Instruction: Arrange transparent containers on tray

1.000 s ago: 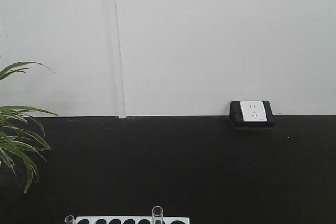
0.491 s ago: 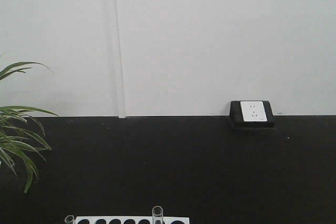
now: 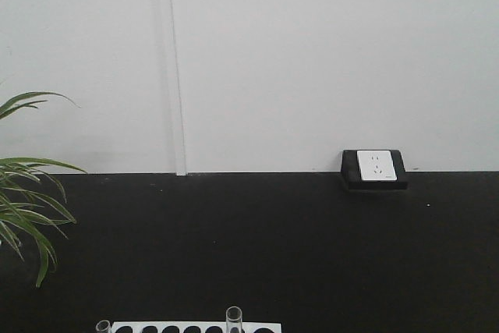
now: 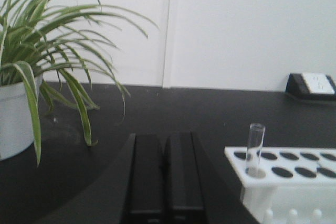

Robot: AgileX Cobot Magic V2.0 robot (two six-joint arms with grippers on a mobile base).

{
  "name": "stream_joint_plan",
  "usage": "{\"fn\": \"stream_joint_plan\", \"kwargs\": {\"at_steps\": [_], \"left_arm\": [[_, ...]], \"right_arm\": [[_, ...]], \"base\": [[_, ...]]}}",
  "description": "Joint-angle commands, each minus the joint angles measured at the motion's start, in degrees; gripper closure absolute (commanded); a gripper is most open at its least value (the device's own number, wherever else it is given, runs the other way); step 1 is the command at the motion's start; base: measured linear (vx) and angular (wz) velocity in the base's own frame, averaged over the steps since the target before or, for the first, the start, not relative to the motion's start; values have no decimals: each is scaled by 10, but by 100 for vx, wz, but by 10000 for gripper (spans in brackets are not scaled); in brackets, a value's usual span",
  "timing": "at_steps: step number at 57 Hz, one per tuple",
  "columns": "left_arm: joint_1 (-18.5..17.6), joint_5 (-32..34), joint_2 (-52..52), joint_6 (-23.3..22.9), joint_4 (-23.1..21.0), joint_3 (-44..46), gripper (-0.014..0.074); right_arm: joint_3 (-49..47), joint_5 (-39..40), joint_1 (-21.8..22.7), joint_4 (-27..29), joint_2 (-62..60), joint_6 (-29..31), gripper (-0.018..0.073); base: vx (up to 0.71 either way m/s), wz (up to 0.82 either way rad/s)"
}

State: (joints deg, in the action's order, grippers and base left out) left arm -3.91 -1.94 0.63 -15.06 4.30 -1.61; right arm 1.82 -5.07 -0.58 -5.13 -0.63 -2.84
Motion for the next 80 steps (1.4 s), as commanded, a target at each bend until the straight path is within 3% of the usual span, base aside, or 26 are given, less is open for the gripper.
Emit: {"fn": "stream_joint_plan", "kwargs": {"at_steps": [1, 13, 17, 25, 36, 44, 59, 70, 80], "left_arm": [[1, 92, 8, -3, -4, -20, 594], [1, 188, 8, 16, -3, -9, 594], [1, 168, 8, 29, -3, 23, 594], [1, 76, -8, 55, -3, 131, 594], [1, -35, -106, 64, -3, 294, 594], [1, -37, -187, 63, -3, 344, 593], [1, -23, -295, 62, -3, 345, 572], [1, -46, -349, 63, -3, 345, 454], [1, -47, -397, 94, -2, 330, 255]], "right_arm": [[4, 97, 0, 4, -4, -2, 568], [-5, 174, 0, 4, -4, -3, 568], [-33, 162, 0, 4, -2, -4, 568], [-144, 55, 0, 0, 31, -2, 568], [-287, -40, 0, -1, 139, -2, 568], [-327, -40, 0, 0, 212, -2, 567], [-331, -51, 0, 2, 300, -2, 555], [-331, -62, 0, 2, 330, -2, 492], [-331, -63, 0, 2, 341, -2, 362]], "base": [[0, 0], [0, 0], [0, 0], [0, 0], [0, 0], [0, 0], [0, 0], [0, 0], [0, 0]]}}
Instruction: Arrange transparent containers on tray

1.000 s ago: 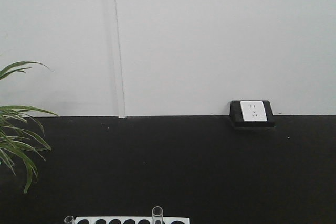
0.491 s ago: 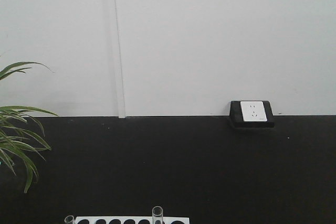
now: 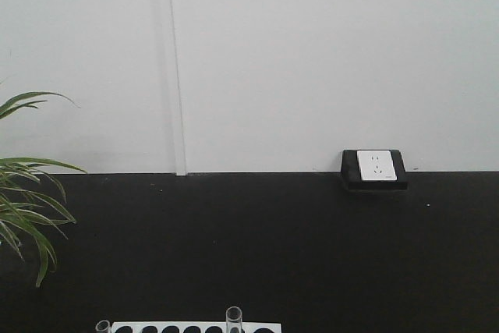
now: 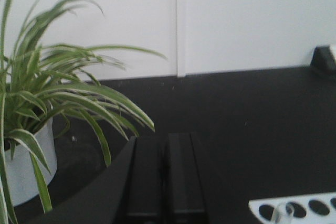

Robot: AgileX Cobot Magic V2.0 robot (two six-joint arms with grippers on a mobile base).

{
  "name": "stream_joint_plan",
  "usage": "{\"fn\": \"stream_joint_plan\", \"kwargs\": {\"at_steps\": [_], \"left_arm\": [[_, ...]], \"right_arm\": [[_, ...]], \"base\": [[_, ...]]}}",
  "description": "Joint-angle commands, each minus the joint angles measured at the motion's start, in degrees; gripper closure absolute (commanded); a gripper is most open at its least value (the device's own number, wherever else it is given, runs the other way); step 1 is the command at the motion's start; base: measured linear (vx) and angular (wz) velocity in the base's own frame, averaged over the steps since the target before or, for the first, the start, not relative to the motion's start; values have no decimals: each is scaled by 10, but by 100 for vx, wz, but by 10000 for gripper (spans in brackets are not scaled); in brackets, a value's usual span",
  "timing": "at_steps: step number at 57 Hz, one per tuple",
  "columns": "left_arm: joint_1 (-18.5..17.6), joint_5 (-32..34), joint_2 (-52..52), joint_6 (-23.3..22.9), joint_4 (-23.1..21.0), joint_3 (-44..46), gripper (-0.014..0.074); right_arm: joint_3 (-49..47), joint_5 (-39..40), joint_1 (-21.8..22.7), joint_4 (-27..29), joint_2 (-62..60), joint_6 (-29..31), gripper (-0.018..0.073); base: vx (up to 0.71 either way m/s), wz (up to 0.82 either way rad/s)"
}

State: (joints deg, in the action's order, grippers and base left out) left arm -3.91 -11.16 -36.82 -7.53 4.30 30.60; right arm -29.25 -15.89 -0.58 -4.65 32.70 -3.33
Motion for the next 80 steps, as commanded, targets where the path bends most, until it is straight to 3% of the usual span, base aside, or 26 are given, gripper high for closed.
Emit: {"fn": "stream_joint_plan", "kwargs": {"at_steps": [1, 7, 14, 25, 34, 42, 53, 60, 68, 80], "left_arm": [[1, 45, -26, 20, -2, 6, 241], [1, 52, -51, 25, -4, -5, 167], [1, 67, -86, 25, -4, -6, 140], [-1, 89, -127, -15, -10, -8, 143], [-2, 195, -153, -22, -10, -66, 147], [-26, 300, -156, -64, 1, -133, 147], [-80, 366, -168, -79, 82, -193, 146], [-109, 412, -193, -93, 122, -201, 134], [-127, 491, -245, -94, 132, -201, 85], [-127, 587, -340, -94, 131, -182, 50]], "right_arm": [[-20, 45, 0, -3, 8, 3, 342], [-20, 45, 0, -3, 9, 3, 249], [-20, 49, 0, -2, 9, 3, 166], [-20, 50, 0, 6, 9, 3, 140], [-20, 50, 0, 6, 9, 3, 140], [-20, 50, 0, 6, 9, 3, 140], [-20, 50, 0, 6, 9, 3, 140], [-20, 48, 0, 6, 9, 3, 140], [-20, 48, 0, 6, 9, 3, 140], [-20, 47, 0, 6, 9, 3, 140]], "base": [[0, 0], [0, 0], [0, 0], [0, 0], [0, 0], [0, 0], [0, 0], [0, 0], [0, 0], [0, 0]]}}
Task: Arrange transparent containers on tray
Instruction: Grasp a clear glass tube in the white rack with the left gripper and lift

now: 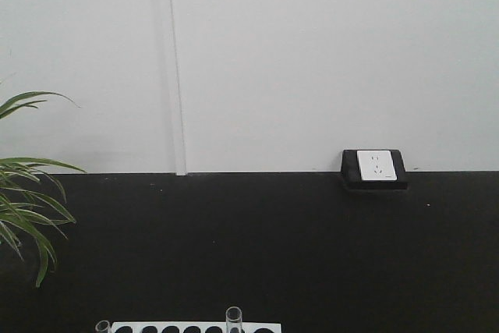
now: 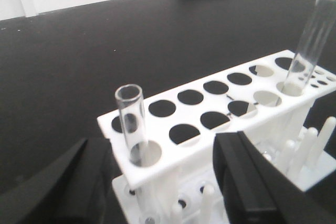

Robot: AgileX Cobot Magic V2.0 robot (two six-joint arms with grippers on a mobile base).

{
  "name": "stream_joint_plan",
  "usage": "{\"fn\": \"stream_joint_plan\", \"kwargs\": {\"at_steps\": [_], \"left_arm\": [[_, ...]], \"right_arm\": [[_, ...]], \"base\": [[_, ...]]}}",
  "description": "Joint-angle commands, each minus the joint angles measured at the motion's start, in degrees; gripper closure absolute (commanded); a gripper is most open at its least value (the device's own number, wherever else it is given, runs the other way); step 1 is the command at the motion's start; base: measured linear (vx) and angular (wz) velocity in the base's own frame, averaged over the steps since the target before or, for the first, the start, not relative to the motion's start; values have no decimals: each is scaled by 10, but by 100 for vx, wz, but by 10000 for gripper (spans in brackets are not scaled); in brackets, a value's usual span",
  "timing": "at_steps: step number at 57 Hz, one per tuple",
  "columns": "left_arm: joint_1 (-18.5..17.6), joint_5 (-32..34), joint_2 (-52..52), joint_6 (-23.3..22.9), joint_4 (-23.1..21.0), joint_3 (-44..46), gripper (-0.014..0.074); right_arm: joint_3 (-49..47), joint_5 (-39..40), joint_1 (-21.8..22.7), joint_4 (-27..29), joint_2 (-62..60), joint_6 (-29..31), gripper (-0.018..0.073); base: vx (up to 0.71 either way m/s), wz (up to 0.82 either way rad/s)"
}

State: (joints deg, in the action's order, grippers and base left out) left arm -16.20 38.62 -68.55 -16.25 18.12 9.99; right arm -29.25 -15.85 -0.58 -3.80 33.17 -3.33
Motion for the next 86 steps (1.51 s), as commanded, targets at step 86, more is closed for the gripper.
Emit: {"fn": "stream_joint_plan", "kwargs": {"at_steps": [86], "left_arm": [[-4, 210, -202, -6, -45, 91, 288]], "right_arm": [[-20, 44, 0, -3, 4, 3, 140]], "base": [[0, 0]]}}
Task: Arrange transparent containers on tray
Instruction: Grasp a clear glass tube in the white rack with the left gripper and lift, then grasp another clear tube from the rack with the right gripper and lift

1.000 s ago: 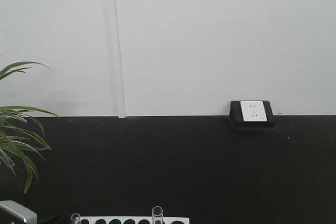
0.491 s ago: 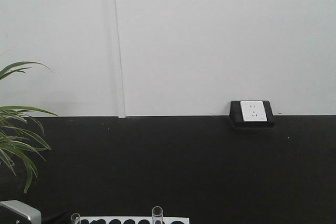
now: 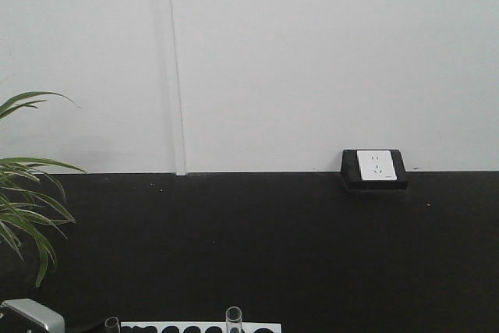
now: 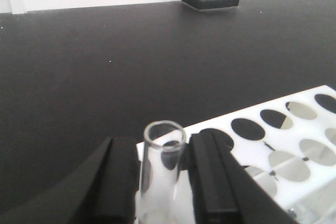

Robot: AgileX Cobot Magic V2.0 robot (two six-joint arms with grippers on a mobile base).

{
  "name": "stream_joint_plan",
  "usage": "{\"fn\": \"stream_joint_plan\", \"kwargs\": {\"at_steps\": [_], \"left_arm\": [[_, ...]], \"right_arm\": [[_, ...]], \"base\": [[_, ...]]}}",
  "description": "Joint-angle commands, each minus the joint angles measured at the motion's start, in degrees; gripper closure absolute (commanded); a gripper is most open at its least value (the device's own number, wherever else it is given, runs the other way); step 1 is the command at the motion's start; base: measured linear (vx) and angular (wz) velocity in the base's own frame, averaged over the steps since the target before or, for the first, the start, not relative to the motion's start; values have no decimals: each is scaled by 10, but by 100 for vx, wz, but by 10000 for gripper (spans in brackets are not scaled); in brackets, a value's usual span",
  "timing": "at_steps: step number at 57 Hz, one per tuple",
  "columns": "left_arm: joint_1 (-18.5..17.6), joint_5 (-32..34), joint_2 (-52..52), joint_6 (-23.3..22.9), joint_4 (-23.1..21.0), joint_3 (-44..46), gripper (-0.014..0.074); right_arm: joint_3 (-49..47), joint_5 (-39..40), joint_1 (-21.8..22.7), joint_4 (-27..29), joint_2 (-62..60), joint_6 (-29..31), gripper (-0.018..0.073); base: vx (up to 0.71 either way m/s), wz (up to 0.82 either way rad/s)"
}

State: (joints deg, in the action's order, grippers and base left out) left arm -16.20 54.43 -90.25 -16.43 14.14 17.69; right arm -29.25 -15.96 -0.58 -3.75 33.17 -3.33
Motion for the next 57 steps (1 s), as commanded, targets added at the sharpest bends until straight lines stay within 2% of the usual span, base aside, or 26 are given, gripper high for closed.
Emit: {"fn": "stream_joint_plan", "kwargs": {"at_steps": [1, 20, 29, 33, 42, 57], "left_arm": [[-4, 53, 14, -4, -6, 14, 293], [-4, 82, 25, -6, -6, 14, 419], [-4, 65, 104, -6, -7, 14, 430], [-4, 52, 138, -20, -6, 14, 430], [-3, -5, 224, -30, -8, 15, 430], [-3, -201, 367, -29, -7, 55, 430]], "right_arm": [[-20, 45, 0, -3, 4, 3, 140], [-20, 36, 0, -3, 4, 3, 140], [-20, 36, 0, -3, 4, 3, 140], [-20, 36, 0, -3, 4, 3, 140], [-20, 37, 0, -3, 4, 3, 142], [-20, 40, 0, -1, 4, 3, 142]], "base": [[0, 0], [0, 0], [0, 0], [0, 0], [0, 0], [0, 0]]}}
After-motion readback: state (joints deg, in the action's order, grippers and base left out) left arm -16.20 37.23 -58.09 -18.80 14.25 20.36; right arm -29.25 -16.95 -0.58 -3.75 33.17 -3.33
